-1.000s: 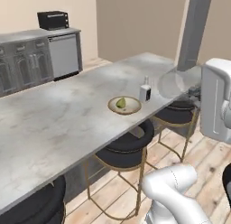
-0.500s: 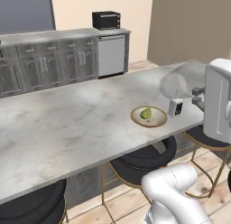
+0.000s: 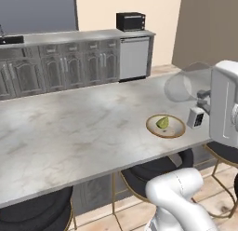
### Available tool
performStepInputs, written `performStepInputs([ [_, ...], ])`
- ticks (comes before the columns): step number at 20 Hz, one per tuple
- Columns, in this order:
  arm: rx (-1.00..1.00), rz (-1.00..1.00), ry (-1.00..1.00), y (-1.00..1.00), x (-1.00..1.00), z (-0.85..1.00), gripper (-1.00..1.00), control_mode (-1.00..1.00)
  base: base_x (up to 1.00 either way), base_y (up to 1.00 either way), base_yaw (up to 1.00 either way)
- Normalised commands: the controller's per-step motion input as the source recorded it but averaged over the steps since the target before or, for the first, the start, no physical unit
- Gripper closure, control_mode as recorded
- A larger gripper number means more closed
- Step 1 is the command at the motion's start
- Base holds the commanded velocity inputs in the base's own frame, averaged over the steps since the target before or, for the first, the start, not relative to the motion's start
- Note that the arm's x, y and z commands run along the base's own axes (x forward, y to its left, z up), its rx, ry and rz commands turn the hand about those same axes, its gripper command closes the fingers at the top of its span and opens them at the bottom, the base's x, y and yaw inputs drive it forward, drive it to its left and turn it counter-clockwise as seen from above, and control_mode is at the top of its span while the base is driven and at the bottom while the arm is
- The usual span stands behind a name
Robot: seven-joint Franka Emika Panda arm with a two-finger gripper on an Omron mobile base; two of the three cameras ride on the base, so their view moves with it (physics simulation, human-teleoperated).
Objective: There is a bowl on the dining counter. Grab a lemon wedge from the fridge and place it in the bowl. Then get the liquor bottle and glass cup from the cabinet and place them next to the bowl.
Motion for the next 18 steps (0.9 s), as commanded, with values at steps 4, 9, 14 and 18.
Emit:
performStepInputs([
  [4, 0.01, 0.19, 0.25, -0.06, 0.49, -0.01, 1.0, -1.0, 0.5, -0.02, 0.21],
  [9, 0.0, 0.28, 0.79, -0.04, 0.91, -0.13, 1.0, -1.0, 0.0, 0.0, 0.0],
  [14, -0.01, 0.29, 0.67, 0.0, 0.73, -0.54, 1.0, -1.0, 0.0, 0.0, 0.0],
  [18, -0.06, 0.29, 0.38, 0.0, 0.65, -0.77, 1.0, -1.0, 0.0, 0.0, 0.0],
])
